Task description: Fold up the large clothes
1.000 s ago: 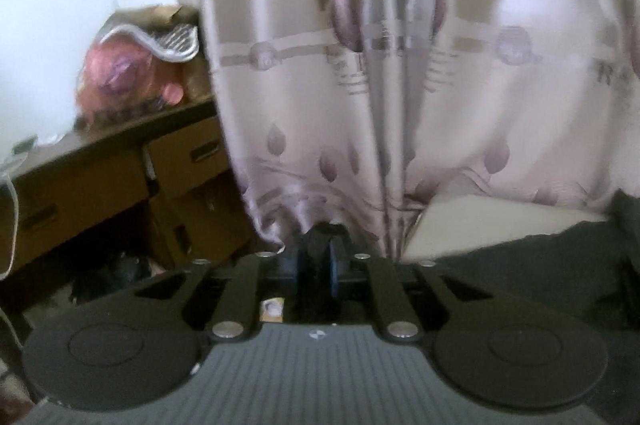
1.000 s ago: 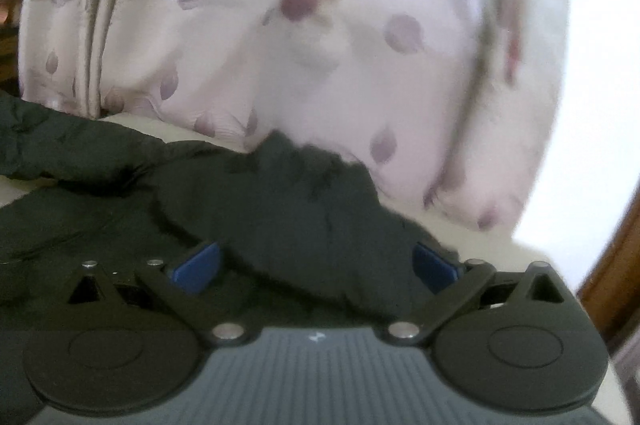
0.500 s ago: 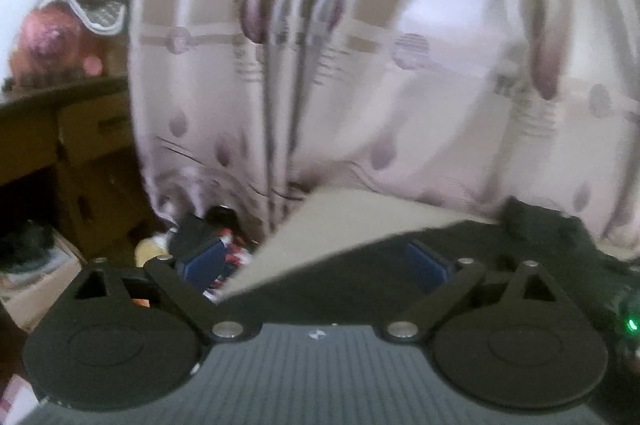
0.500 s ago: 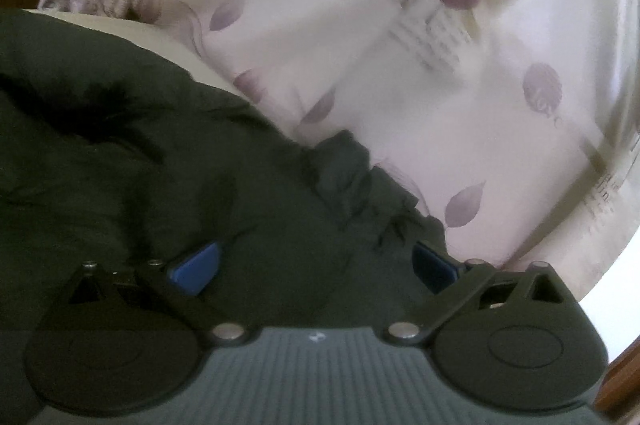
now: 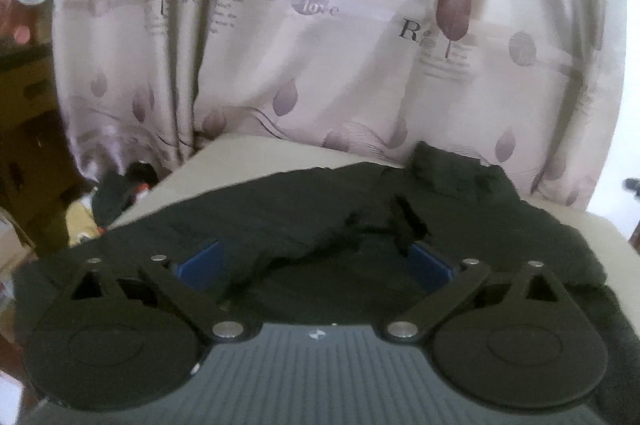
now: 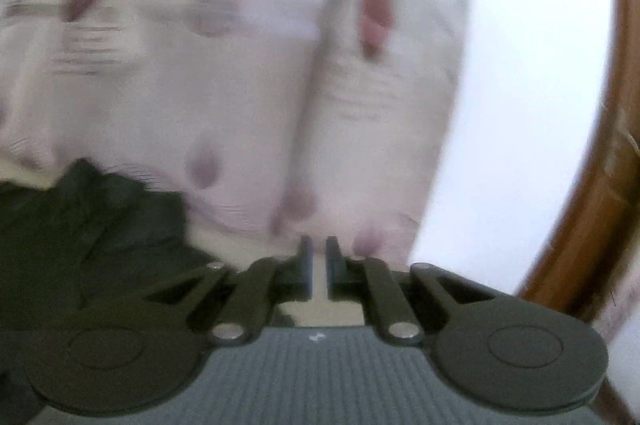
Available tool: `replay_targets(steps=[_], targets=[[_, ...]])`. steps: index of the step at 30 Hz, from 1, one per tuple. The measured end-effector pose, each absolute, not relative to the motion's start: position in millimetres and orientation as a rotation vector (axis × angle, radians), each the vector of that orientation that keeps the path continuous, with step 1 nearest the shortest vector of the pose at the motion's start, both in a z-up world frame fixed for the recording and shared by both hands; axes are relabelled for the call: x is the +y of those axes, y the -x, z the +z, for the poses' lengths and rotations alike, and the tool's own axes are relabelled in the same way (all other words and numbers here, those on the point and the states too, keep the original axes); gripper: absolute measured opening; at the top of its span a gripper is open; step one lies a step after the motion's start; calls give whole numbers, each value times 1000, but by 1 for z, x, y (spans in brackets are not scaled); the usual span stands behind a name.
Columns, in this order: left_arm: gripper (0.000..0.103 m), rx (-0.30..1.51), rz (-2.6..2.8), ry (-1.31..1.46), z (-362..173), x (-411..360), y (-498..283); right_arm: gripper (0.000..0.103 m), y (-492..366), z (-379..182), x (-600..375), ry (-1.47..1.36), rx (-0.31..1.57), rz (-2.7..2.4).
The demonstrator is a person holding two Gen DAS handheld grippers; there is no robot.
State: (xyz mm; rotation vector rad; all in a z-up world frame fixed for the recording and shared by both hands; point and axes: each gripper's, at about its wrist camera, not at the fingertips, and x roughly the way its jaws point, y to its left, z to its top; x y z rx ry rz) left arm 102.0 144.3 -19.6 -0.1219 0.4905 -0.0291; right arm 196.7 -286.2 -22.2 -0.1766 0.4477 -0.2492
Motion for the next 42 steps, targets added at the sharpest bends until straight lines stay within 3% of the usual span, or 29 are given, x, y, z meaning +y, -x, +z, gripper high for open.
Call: replay_targets(steps=[1, 3, 4, 5, 12, 14, 15, 16, 17, 29, 34, 42], targets=[[100, 494, -27, 129, -21, 142, -102, 19, -197, -27, -262, 196, 466, -167], [100, 507, -37, 147, -24, 137, -101, 47, -200, -41, -211, 225, 490, -22], [100, 512, -37, 150, -25, 136, -100, 72, -203, -52, -181, 255, 498, 54], [100, 513, -29, 149, -25, 135, -99, 84, -207, -60, -154, 290, 497, 108], [103, 549, 7, 158, -34, 142, -102, 84, -253, -118, -39, 632, 444, 148], [103, 557, 10, 165, -37, 144, -105, 77, -269, -123, -36, 647, 457, 129], [103, 567, 11, 172, -39, 144, -107, 63, -274, -124, -39, 636, 466, 121], [103, 578, 8, 177, -40, 144, -109, 12, -279, -123, -47, 621, 483, 97], [103, 586, 5, 180, -41, 144, -110, 7, -283, -116, -59, 601, 484, 53], [103, 620, -38, 176, -45, 117, -119, 7, -196, -13, -380, 213, 453, -503], [103, 626, -56, 135, -49, 91, -120, 7, -158, -39, -489, 38, 549, -652], [103, 650, -51, 98, -54, 66, -114, 6, -142, -104, -572, -268, 623, -798]])
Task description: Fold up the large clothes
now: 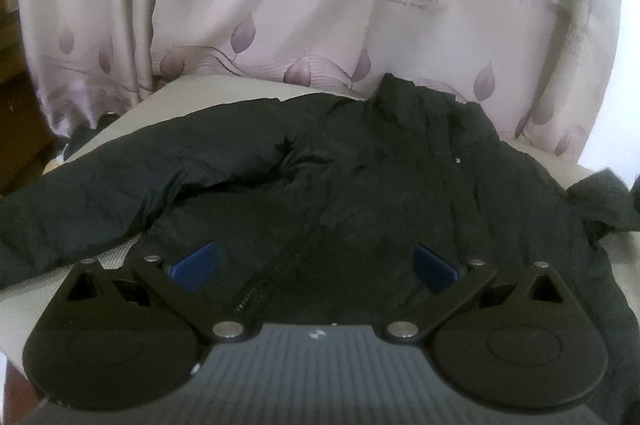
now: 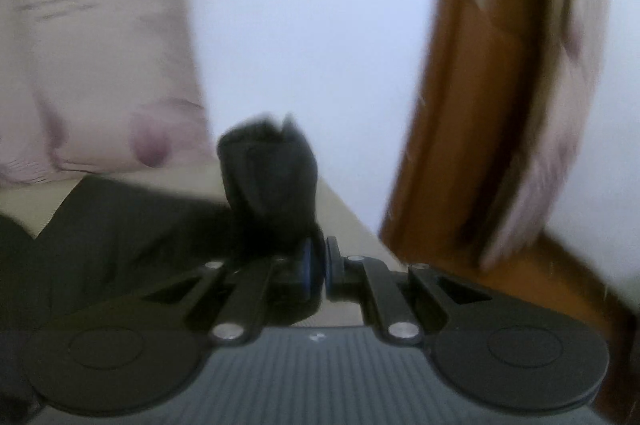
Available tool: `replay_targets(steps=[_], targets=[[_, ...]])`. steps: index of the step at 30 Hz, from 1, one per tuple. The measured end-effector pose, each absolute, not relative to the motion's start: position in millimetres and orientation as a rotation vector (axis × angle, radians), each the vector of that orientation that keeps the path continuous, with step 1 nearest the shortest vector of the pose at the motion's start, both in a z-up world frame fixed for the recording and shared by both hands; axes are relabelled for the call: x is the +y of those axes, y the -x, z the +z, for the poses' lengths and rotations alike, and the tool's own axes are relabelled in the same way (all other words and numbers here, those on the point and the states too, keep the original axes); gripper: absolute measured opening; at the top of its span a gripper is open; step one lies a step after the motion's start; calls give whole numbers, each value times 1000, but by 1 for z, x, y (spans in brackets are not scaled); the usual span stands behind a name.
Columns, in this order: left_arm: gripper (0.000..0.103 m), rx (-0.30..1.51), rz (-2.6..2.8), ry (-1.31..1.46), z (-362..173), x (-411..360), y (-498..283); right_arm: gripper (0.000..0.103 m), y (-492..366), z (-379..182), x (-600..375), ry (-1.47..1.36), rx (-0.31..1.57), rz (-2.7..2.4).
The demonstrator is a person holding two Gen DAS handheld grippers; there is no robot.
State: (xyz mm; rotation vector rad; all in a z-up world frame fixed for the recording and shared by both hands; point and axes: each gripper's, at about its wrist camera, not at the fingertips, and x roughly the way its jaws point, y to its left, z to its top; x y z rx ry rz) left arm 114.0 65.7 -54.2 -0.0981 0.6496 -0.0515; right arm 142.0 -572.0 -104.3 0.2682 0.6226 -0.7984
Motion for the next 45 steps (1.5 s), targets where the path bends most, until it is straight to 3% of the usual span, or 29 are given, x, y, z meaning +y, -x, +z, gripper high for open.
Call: replay_targets(steps=[5, 9, 11, 12, 14, 19, 25, 27, 28, 29, 36, 42, 45], targets=[[103, 635, -36, 87, -51, 69, -106, 9, -76, -129, -573, -502, 579, -799], [103, 618, -34, 49, -57, 76, -94, 15, -7, -125, -519, -697, 540, -439], [103, 620, -29, 36, -61, 81, -86, 38, 14, -125, -481, -662, 607, -281], [103, 627, -27, 38, -63, 85, -83, 43, 24, -125, -460, -639, 633, -230], [103, 640, -31, 60, -65, 92, -76, 61, 41, -127, -423, -610, 690, -172], [103, 637, -41, 101, -65, 103, -57, 62, 59, -133, -374, -594, 725, -118], [103, 635, -69, 111, -63, 101, -41, 68, 2, -141, -378, -589, 720, -105], [103, 632, -60, 96, -63, 99, -36, 61, -12, -141, -374, -558, 720, -90], [103, 635, -62, 93, -64, 99, -34, 25, -18, -141, -370, -536, 729, -76], [103, 638, -65, 92, -63, 99, -33, 11, -25, -141, -367, -532, 742, -55], [103, 634, -79, 73, -62, 95, -33, 0, -15, -118, -367, -311, 704, -144], [103, 651, -105, 66, -71, 87, -44, 1, -3, -120, -400, -423, 757, -131], [103, 666, -109, 85, -76, 85, -49, 6, -8, -128, -407, -610, 742, -77]])
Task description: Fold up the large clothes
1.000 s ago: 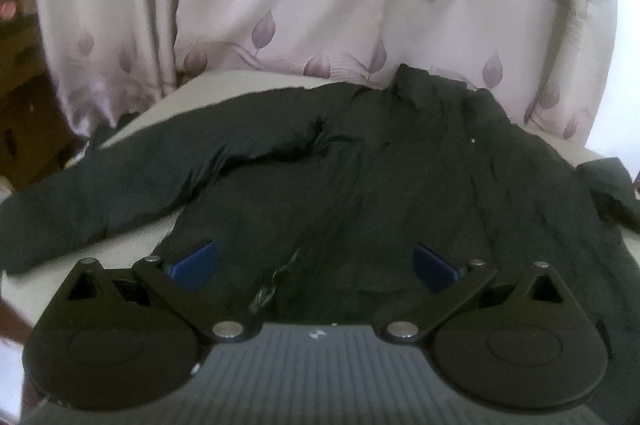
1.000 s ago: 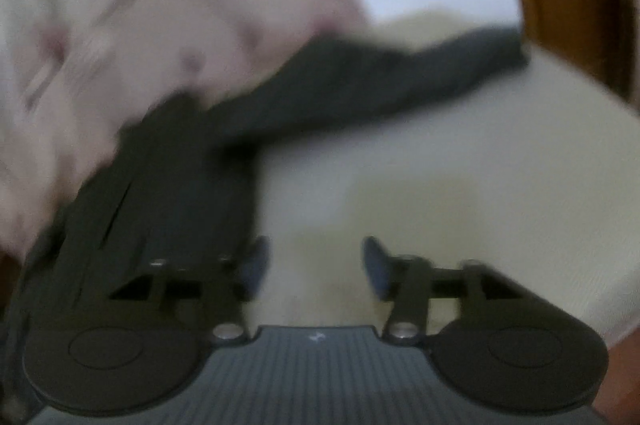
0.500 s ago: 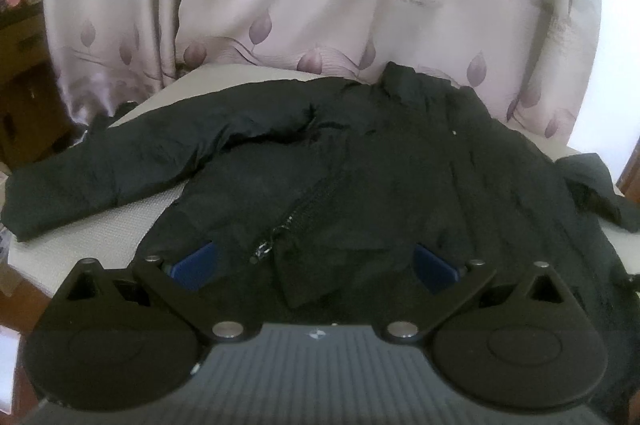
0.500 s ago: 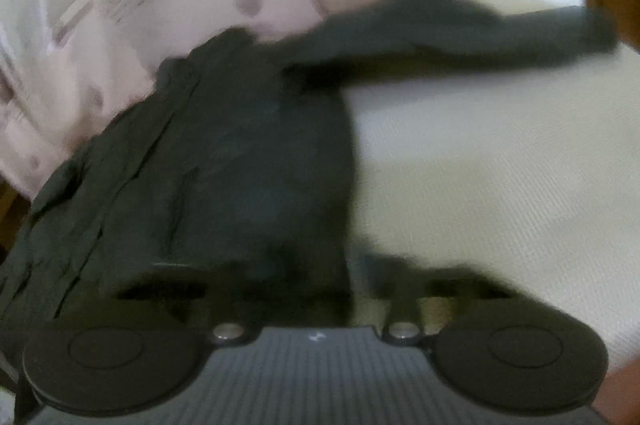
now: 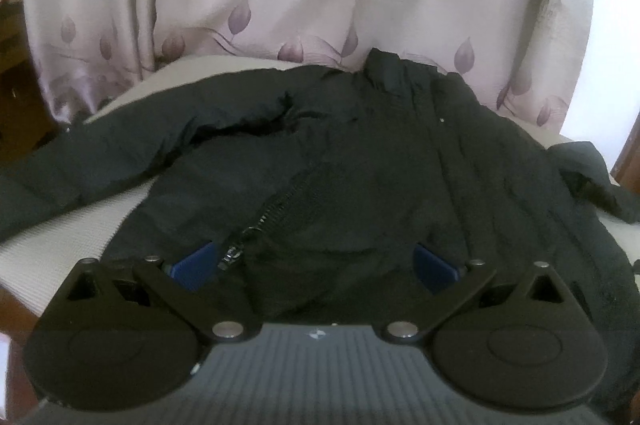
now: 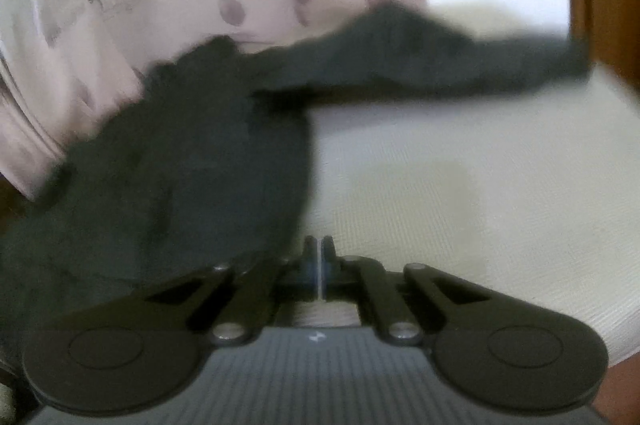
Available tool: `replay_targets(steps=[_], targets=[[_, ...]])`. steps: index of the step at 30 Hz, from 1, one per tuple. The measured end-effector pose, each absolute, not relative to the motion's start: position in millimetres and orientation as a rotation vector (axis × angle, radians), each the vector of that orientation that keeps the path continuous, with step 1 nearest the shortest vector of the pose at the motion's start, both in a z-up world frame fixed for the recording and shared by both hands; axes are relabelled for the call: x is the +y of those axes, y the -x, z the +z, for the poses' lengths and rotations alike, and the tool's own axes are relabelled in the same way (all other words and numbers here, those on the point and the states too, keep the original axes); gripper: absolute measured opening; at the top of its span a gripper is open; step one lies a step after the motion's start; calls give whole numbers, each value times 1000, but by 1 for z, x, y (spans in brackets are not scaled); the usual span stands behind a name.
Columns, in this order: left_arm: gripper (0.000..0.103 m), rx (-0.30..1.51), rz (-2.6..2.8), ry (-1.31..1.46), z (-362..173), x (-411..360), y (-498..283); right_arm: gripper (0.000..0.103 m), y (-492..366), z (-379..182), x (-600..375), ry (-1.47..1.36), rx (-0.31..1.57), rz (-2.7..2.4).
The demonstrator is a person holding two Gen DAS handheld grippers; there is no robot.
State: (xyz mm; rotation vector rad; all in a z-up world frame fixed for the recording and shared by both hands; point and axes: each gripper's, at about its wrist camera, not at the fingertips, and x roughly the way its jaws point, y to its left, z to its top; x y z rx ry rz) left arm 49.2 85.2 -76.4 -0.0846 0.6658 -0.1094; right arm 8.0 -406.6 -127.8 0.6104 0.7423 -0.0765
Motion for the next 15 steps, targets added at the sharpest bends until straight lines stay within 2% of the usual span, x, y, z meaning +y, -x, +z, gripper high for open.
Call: replay_targets(steps=[3, 4, 5, 7, 9, 10, 11, 15], targets=[[103, 667, -103, 86, -77, 84, -52, 9, -13, -133, -388, -579, 759, -51], [103, 665, -103, 87, -76, 85, -53, 20, -16, -137, -381, -570, 765, -48], [103, 662, -103, 86, -76, 86, -53, 40, -17, -141, -376, -572, 768, -47], [103, 653, -102, 79, -74, 85, -52, 53, -19, -146, -368, -579, 743, -33], [103, 646, -104, 78, -71, 85, -52, 52, -21, -146, -360, -543, 736, -29], [103, 645, -107, 79, -70, 85, -51, 40, -22, -146, -356, -523, 734, -30], [103, 643, -110, 80, -69, 83, -51, 17, -22, -146, -353, -505, 743, -23], [103, 625, -127, 64, -63, 76, -50, 6, -19, -134, -344, -382, 727, -31]])
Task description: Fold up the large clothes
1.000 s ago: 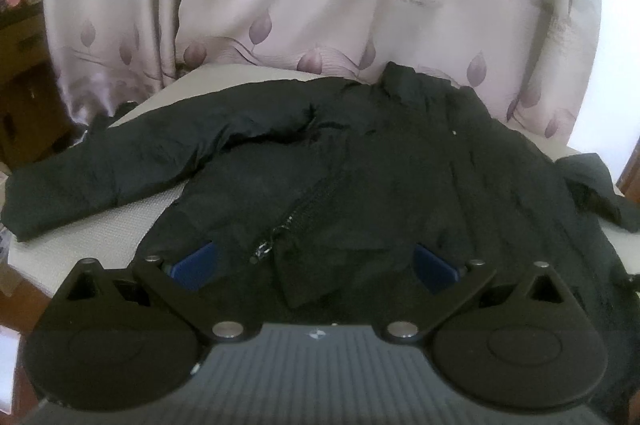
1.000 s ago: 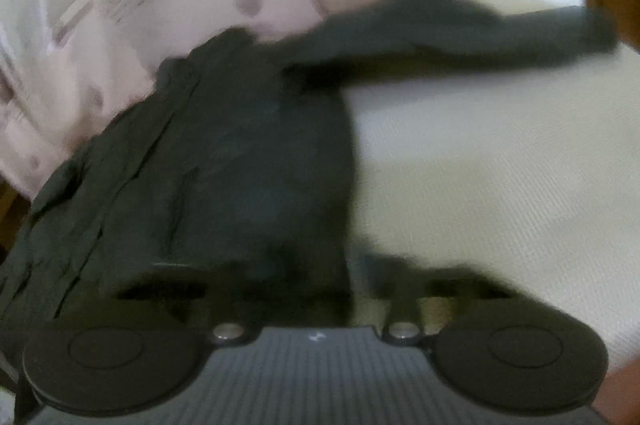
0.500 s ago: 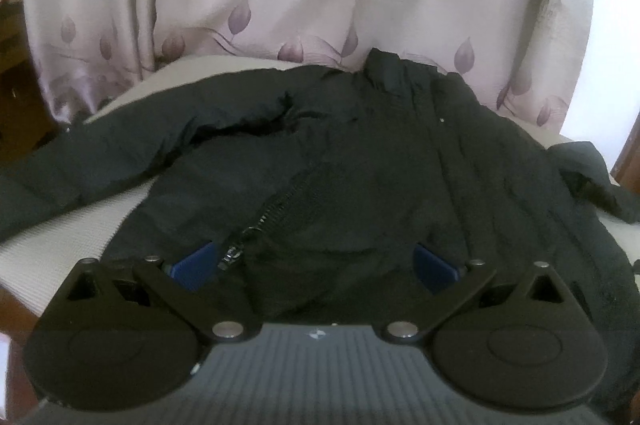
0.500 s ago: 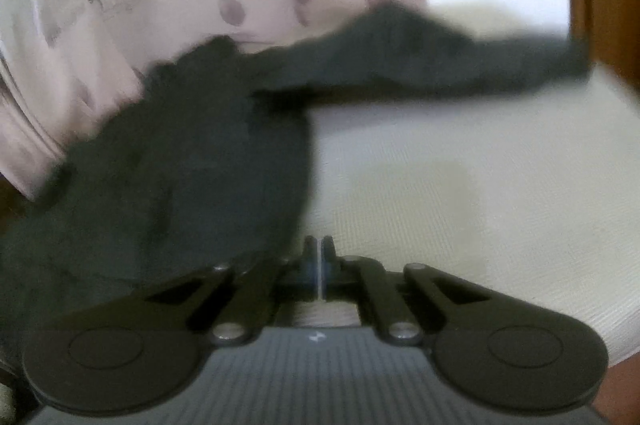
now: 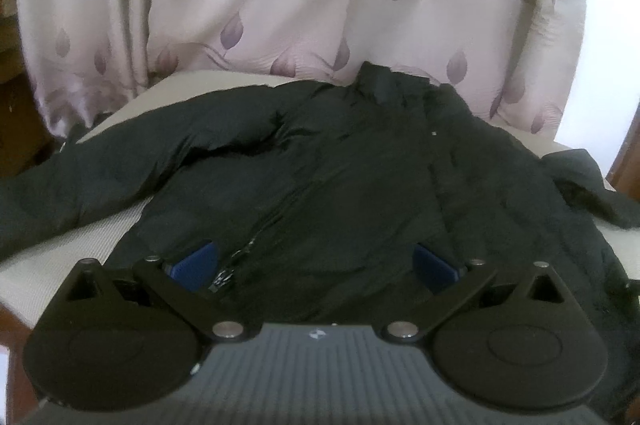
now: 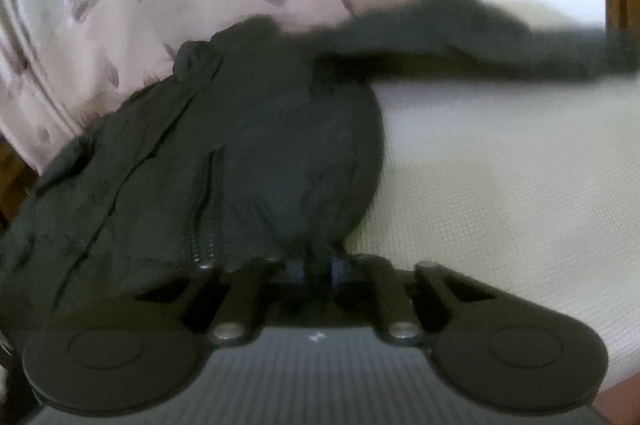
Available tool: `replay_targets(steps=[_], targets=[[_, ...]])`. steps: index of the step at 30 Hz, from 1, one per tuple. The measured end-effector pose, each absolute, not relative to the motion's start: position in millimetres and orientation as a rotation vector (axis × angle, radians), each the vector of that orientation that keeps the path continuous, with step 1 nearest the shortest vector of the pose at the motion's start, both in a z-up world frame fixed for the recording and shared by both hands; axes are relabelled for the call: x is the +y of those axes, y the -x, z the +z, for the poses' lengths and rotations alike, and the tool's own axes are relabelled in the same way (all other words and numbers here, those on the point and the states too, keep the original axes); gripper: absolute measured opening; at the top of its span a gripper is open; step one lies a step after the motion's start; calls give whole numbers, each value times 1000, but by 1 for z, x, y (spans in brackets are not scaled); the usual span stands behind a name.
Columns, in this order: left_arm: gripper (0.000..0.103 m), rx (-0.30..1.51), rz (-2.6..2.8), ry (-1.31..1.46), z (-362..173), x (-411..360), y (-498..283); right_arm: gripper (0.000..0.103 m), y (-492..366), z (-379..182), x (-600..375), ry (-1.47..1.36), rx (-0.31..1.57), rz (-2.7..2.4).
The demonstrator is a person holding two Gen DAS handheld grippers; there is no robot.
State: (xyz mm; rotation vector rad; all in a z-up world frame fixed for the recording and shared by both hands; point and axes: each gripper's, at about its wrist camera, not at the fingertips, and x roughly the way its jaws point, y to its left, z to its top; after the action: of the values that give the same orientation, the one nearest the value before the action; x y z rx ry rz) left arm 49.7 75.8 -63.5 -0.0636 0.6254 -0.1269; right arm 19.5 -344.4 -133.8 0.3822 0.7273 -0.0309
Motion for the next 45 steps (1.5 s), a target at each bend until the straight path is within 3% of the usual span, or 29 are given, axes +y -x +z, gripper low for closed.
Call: replay_targets(steps=[9, 13, 21, 24, 25, 26, 29, 37, 45], targets=[[103, 595, -193, 45, -59, 63, -49, 4, -5, -132, -375, -422, 772, -59], [103, 589, -213, 52, -60, 61, -54, 7, 1, -134, -422, -803, 656, -50], [103, 591, -238, 51, -57, 44, -71, 10, -21, -176, -523, -1212, 429, -309], [103, 593, -249, 61, -54, 38, -78, 16, -33, -199, -544, -1355, 358, -357], [103, 594, -251, 61, -54, 35, -81, 24, -37, -204, -549, -1378, 332, -364], [103, 593, -253, 59, -53, 33, -83, 43, -42, -208, -554, -1398, 307, -378], [103, 589, -259, 49, -52, 25, -89, 57, -55, -218, -566, -1474, 188, -410], [103, 607, -256, 55, -57, 13, -104, 58, -88, -226, -599, -1528, 105, -505], [103, 616, -242, 61, -64, 20, -112, 59, -102, -218, -615, -1501, 255, -572]])
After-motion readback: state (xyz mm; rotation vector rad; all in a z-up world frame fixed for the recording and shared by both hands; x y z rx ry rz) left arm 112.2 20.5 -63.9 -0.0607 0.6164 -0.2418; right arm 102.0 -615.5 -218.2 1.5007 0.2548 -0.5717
